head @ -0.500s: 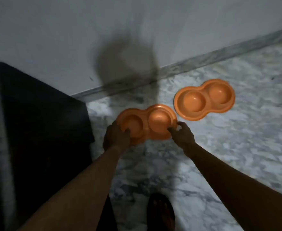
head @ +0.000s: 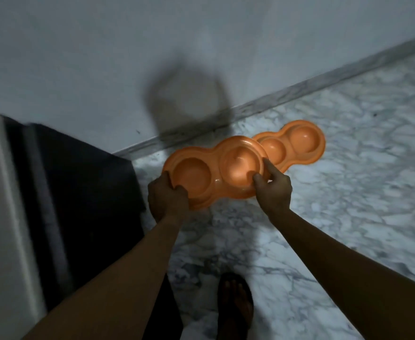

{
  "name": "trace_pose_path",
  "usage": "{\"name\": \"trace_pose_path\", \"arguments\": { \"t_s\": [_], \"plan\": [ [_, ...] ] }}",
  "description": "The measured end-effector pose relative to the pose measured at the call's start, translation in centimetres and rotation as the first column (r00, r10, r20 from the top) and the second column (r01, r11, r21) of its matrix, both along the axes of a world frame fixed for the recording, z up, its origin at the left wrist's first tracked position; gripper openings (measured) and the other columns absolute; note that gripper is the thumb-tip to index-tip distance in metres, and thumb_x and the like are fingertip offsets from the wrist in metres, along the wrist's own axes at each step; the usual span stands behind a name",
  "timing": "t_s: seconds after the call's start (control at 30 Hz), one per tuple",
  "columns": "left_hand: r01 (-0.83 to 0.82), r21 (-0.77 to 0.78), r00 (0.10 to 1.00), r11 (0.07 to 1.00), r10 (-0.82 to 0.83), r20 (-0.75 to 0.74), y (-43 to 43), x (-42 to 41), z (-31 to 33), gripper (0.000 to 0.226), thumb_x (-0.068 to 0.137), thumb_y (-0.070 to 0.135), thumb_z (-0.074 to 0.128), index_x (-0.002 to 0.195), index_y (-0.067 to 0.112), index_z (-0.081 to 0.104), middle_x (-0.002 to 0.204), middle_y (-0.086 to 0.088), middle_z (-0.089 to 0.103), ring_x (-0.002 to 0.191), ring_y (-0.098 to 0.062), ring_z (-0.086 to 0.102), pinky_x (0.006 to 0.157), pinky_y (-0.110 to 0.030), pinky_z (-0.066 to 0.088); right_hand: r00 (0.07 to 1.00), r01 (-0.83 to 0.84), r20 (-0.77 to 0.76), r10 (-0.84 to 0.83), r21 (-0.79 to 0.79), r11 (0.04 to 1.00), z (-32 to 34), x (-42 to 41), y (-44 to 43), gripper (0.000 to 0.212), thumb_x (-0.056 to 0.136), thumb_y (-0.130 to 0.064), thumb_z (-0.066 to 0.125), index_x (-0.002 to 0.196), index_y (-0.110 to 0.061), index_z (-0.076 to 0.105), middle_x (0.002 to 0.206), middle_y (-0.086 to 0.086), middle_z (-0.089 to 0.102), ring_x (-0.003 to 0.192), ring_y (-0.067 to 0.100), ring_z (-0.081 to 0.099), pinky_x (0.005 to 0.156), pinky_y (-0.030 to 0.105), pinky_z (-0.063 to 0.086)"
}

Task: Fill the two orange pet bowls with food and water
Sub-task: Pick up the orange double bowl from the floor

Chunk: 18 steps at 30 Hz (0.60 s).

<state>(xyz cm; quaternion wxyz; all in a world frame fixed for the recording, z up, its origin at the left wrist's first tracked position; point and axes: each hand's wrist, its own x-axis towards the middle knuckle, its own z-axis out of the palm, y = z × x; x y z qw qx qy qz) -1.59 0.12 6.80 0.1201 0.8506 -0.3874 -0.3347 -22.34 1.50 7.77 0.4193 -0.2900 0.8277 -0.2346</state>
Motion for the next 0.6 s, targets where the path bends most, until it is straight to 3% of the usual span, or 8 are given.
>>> {"name": "trace_pose_path", "arguments": {
  "t_s": [0.07, 0.13, 0.23, 0.33, 0.43, 0.6],
  "plan": [
    [0.007, -0.045, 1.0, 0.999, -0.007, 0.005, -0.6, -0.4, 7.2, 0.051, 0.068, 0.024, 0.044, 0.113, 0.019, 0.067, 0.104, -0.016, 0.066, 0.09, -0.039, 0.064, 0.079, -0.05, 0.058, 0.999, 0.025, 0.034, -0.024, -0.023, 0.999, 8.5, -0.7, -0.2, 0.056, 0.092, -0.03, 0.066, 0.146, -0.02, 0.056, 0.106, 0.025, 0.068, 0.088, 0.02, 0.057, 0.08, 0.031, 0.044],
    [0.027, -0.104, 1.0, 0.994, -0.026, 0.013, -0.7, -0.8, 14.8, 0.051, 0.071, 0.029, 0.042, 0.115, 0.02, 0.066, 0.104, -0.015, 0.065, 0.091, -0.038, 0.063, 0.081, -0.05, 0.057, 0.999, 0.044, 0.032, -0.042, -0.074, 0.996, 16.4, -1.2, 0.1, 0.053, 0.095, -0.023, 0.065, 0.147, -0.02, 0.056, 0.105, 0.021, 0.07, 0.085, 0.018, 0.057, 0.08, 0.031, 0.045],
    [0.027, -0.215, 1.0, 0.976, -0.026, 0.009, -0.4, -1.2, 27.2, 0.052, 0.075, 0.032, 0.041, 0.12, 0.019, 0.065, 0.113, -0.015, 0.063, 0.097, -0.038, 0.061, 0.088, -0.049, 0.055, 0.998, 0.063, 0.023, -0.06, -0.145, 0.987, 28.4, -1.1, 0.8, 0.058, 0.089, -0.033, 0.064, 0.146, -0.028, 0.057, 0.109, 0.01, 0.069, 0.095, 0.02, 0.062, 0.093, 0.042, 0.052],
    [0.051, -0.31, 0.999, 0.949, -0.045, 0.028, 1.7, -0.6, 40.5, 0.046, 0.083, 0.023, 0.051, 0.127, 0.016, 0.062, 0.123, -0.016, 0.058, 0.11, -0.037, 0.056, 0.095, -0.039, 0.044, 0.993, 0.117, 0.017, -0.117, -0.261, 0.958, 40.5, 0.0, 2.9, 0.065, 0.079, -0.042, 0.058, 0.143, -0.038, 0.057, 0.123, 0.006, 0.065, 0.114, 0.019, 0.06, 0.103, 0.049, 0.05],
    [0.028, -0.432, 0.998, 0.902, -0.047, -0.033, 5.8, 1.4, 52.0, 0.043, 0.082, 0.018, 0.06, 0.125, 0.016, 0.062, 0.127, -0.015, 0.056, 0.115, -0.038, 0.053, 0.09, -0.038, 0.043, 0.99, 0.135, 0.011, -0.142, -0.392, 0.91, 51.4, 2.6, 6.7, 0.06, 0.081, -0.041, 0.059, 0.141, -0.04, 0.058, 0.131, 0.003, 0.063, 0.11, 0.016, 0.06, 0.104, 0.049, 0.05],
    [-0.016, -0.636, 0.993, 0.771, -0.065, -0.103, 16.4, 11.6, 67.8, 0.05, 0.081, 0.024, 0.065, 0.131, 0.023, 0.062, 0.132, -0.006, 0.053, 0.123, -0.033, 0.047, 0.102, -0.042, 0.043, 0.989, 0.136, 0.036, -0.14, -0.565, 0.814, 67.0, 12.1, 18.4, 0.051, 0.088, -0.034, 0.065, 0.139, -0.034, 0.061, 0.121, -0.003, 0.067, 0.106, 0.017, 0.061, 0.1, 0.047, 0.053]
  ]
}}
